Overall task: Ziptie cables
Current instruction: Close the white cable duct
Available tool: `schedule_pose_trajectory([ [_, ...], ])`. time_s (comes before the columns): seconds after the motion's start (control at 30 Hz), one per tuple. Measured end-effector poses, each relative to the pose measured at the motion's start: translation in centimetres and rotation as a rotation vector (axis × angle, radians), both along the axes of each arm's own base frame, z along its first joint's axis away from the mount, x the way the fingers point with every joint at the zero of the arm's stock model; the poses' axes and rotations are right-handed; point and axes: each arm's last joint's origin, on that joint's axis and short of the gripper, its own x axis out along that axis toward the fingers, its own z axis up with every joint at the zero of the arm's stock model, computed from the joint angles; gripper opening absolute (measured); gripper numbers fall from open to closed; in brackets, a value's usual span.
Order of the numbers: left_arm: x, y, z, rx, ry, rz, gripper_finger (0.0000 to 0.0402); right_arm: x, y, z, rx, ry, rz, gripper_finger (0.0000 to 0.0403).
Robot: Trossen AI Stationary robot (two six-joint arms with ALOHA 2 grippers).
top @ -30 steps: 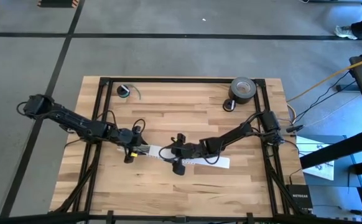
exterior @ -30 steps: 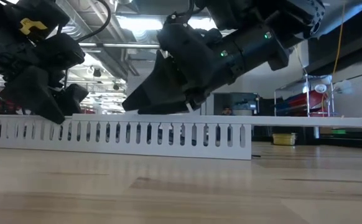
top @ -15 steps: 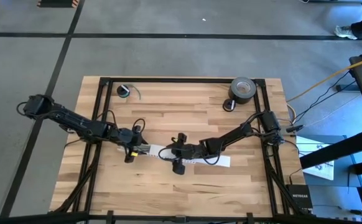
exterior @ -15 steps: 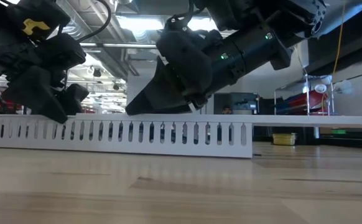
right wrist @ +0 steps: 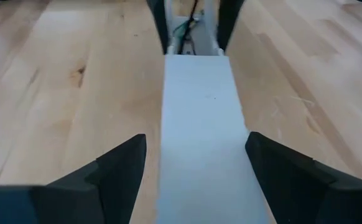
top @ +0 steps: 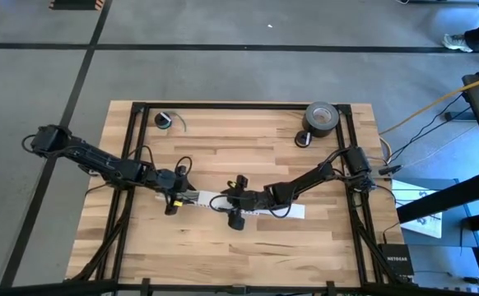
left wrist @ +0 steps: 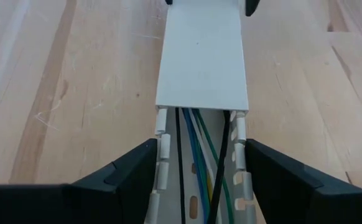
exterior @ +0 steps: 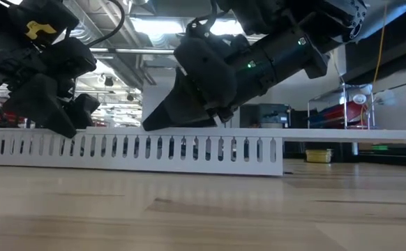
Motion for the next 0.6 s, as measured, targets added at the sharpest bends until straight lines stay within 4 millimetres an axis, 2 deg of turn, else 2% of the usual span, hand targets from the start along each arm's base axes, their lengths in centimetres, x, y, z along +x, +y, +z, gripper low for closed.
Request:
schedule_pose_trajectory([
  [0.17,-0.03,0.01,-0.01,0.002,0.002,-0.001,0.0219,-0.07,-0.40,-0.43,0.020,0.016,-0.035,0.0269],
  [0.47,-0.03,-0.02,-0.01,-0.001,0.002,-0.007,0.0219,-0.02,-0.30,-0.34,-0.001,0.012,0.003,0.0266],
  [0.6,-0.03,-0.03,-0.01,-0.001,0.002,-0.008,0.0219,0.03,-0.25,-0.29,0.012,0.009,0.022,0.0232],
])
